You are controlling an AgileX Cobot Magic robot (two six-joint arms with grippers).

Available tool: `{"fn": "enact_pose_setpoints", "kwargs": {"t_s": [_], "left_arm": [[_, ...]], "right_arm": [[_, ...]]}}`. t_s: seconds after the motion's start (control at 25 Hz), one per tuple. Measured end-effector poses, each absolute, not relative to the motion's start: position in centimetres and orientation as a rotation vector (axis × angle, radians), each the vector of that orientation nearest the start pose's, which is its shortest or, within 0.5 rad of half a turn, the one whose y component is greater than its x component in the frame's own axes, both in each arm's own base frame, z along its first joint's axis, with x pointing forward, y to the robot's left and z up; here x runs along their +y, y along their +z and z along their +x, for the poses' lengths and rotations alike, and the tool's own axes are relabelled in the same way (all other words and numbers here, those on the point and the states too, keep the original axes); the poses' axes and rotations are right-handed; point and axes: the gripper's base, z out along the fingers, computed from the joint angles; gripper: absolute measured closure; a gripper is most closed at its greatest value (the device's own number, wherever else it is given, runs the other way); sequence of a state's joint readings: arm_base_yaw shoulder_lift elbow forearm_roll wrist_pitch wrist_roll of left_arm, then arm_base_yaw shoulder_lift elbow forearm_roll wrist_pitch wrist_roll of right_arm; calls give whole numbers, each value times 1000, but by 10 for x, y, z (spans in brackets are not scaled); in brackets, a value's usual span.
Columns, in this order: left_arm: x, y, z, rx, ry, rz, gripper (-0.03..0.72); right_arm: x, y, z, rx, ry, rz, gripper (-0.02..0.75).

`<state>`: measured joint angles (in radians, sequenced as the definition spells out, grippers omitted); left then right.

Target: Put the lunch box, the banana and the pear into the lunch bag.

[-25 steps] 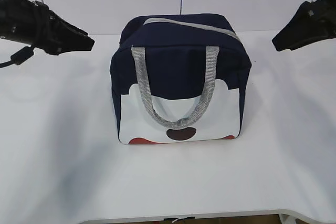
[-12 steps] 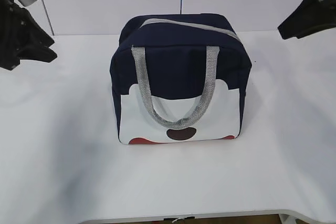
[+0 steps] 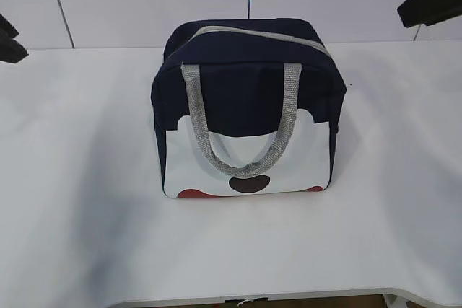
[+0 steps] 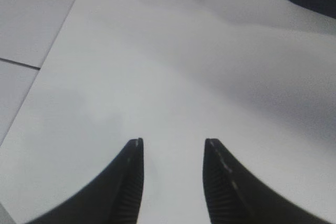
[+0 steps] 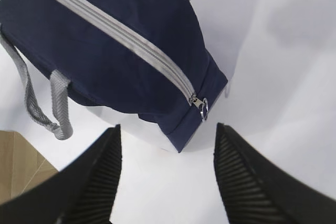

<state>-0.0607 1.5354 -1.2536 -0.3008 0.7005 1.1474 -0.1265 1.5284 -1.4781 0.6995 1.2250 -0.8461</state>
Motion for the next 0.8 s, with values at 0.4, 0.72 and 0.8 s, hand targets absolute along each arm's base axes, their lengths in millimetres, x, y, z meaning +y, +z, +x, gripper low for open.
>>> {"fn": "enact_pose_setpoints", "kwargs": {"t_s": [0.4,0.72,0.8], "left_arm": [[-30,340,316,2191,146,875,414],[-30,370,291,2158,77,691,414],[-32,378,284,2146,34,650,414]], "right_arm": [[35,398,284,2285,447,-847,274],[62,412,257,2231,333,-1034,274],[65,417,251,2215,314,-1057,274]]}}
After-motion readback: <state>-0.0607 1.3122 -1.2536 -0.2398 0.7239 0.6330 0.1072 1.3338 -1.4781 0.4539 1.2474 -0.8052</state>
